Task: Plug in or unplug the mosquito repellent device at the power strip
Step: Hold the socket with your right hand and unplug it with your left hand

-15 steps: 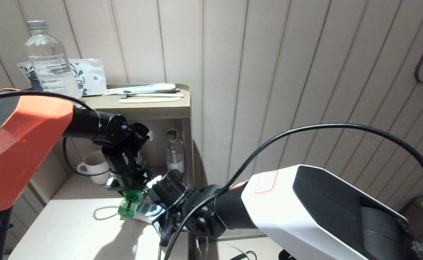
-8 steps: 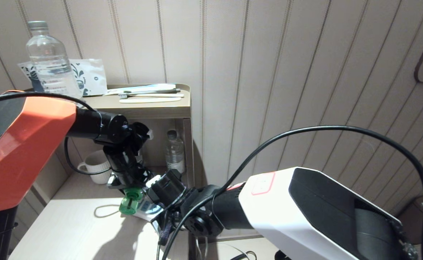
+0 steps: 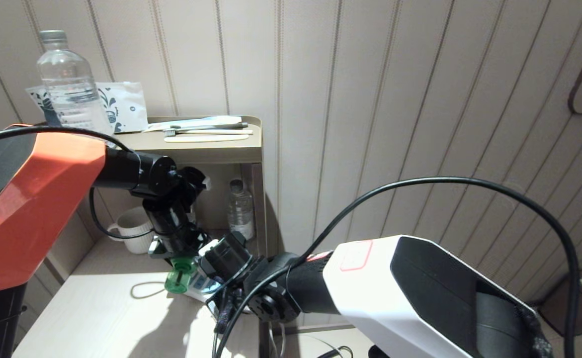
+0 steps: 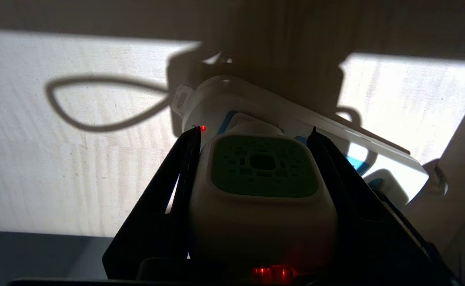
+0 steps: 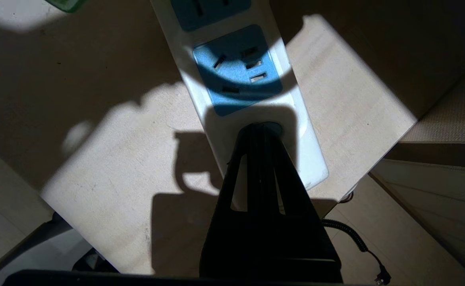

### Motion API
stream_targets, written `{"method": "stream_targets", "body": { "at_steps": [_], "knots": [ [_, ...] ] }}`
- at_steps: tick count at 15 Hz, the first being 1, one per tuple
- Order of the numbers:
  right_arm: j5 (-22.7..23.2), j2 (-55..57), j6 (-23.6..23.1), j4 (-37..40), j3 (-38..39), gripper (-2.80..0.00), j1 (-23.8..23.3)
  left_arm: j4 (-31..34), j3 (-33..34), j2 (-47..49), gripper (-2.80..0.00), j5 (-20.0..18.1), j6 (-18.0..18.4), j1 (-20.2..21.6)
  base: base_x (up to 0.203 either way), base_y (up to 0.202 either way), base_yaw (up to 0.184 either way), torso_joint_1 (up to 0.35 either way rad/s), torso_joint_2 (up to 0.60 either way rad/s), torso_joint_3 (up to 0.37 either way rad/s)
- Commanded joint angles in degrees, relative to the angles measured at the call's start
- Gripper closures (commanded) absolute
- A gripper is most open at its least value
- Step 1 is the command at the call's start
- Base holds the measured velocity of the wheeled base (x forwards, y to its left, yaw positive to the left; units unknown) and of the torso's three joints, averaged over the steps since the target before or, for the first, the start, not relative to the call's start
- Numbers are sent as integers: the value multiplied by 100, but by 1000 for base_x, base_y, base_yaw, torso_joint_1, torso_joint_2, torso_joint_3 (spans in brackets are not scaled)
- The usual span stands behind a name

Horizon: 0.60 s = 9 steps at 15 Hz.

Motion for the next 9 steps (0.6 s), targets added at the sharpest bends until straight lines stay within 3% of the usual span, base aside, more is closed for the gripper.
{"method": "stream_targets", "body": {
  "at_steps": [1, 9],
  "knots": [
    [3, 79, 0, 24, -85, 0, 1, 39, -60, -66, 0, 3, -11, -1, 0, 0, 0, 0, 0, 0],
    [3, 98, -9, 354, -406, 0, 20, 198, -93, -115, 0, 39, -13, -1, 0, 0, 0, 0, 0, 0]
  ]
}}
